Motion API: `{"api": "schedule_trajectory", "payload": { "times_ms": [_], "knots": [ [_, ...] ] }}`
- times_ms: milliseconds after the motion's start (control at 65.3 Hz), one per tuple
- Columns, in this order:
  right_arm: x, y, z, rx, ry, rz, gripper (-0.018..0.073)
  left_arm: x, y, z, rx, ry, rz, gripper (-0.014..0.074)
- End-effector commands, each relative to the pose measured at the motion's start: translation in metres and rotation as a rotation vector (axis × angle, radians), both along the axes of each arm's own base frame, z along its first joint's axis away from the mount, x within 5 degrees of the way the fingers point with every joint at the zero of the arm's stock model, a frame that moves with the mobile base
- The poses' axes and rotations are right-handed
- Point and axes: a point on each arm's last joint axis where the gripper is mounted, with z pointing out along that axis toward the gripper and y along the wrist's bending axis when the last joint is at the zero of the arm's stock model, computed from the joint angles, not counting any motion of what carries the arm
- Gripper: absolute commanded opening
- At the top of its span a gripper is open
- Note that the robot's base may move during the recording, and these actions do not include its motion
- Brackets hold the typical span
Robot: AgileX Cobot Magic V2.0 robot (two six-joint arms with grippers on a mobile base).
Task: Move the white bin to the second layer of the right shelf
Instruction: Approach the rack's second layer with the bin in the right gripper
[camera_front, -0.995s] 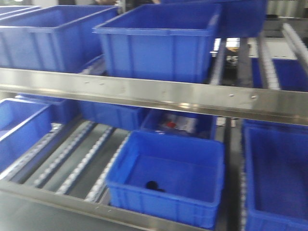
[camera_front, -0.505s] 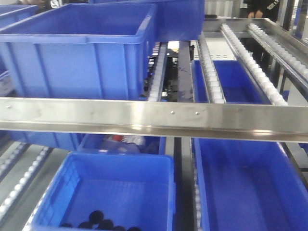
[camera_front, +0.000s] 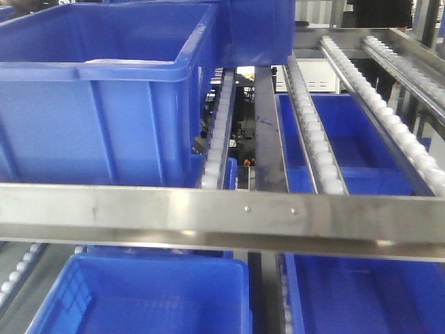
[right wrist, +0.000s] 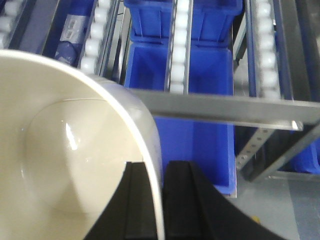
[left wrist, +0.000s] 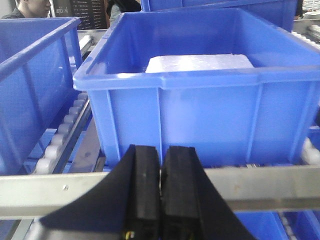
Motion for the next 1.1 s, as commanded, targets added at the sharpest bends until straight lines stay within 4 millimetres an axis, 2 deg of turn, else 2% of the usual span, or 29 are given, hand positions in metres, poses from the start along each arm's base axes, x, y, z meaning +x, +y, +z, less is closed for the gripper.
{"api": "schedule_trajectory", "payload": {
  "times_ms": [0,1087],
  "knots": [
    [0.0041,0.0,0.0156,-0.003,-0.109,0.003,0.0053,0.0003,0.0002,-0.004,-0.017,-0.059,0.001,0.0085],
    [0.0041,0.0,0.0156,-0.003,-0.109,0.003,0.0053,0.0003,0.0002,-0.004,-0.017,-0.059,0.001,0.0085]
  ]
}}
